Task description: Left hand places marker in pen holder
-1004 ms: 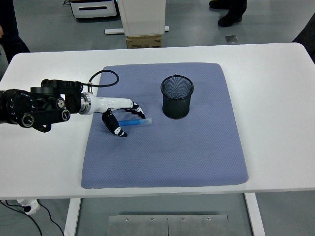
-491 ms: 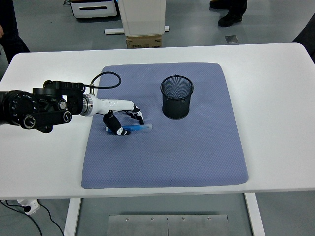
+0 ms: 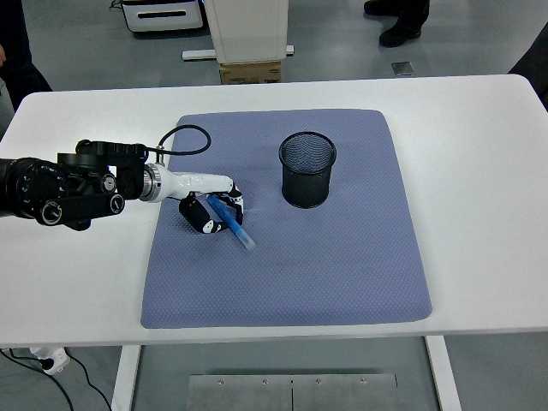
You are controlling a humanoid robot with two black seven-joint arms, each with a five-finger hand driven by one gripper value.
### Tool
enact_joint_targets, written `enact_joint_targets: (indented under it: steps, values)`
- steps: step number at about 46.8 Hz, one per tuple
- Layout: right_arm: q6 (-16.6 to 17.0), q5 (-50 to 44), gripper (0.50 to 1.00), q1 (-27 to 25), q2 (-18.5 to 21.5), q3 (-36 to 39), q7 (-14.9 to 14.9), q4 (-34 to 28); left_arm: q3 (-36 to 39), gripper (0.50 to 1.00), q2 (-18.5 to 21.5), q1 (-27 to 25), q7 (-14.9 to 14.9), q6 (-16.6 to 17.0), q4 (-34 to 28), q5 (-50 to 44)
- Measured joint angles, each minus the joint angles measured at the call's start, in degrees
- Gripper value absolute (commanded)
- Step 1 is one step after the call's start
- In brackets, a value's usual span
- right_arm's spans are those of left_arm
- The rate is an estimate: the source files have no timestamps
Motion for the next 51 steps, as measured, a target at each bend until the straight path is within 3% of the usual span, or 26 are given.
enact_joint_targets:
  steps: [27, 31, 36, 51]
  values:
    - [0.0, 0.0, 1.000, 0.0, 0.0, 0.0, 0.0, 0.0, -0.5, 0.552, 0.3, -0.5, -0.5, 0.1, 0.5, -0.1]
    - [0.0, 0.0, 1.000, 0.0, 0.0, 0.0, 0.0, 0.0, -0.5, 0.616, 0.2, -0.5, -0.6, 0.2, 0.5, -0.1]
    - [0.0, 0.0, 1.000, 0.0, 0.0, 0.0, 0.0, 0.0, -0.6, 0.642, 0.2, -0.5, -0.8, 0.3, 0.5, -0.1]
    - [0.0, 0.0, 1.000, 0.0, 0.0, 0.0, 0.0, 0.0, -0.6, 0.651, 0.2, -0.4, -2.2, 0.4, 0.5, 0.1]
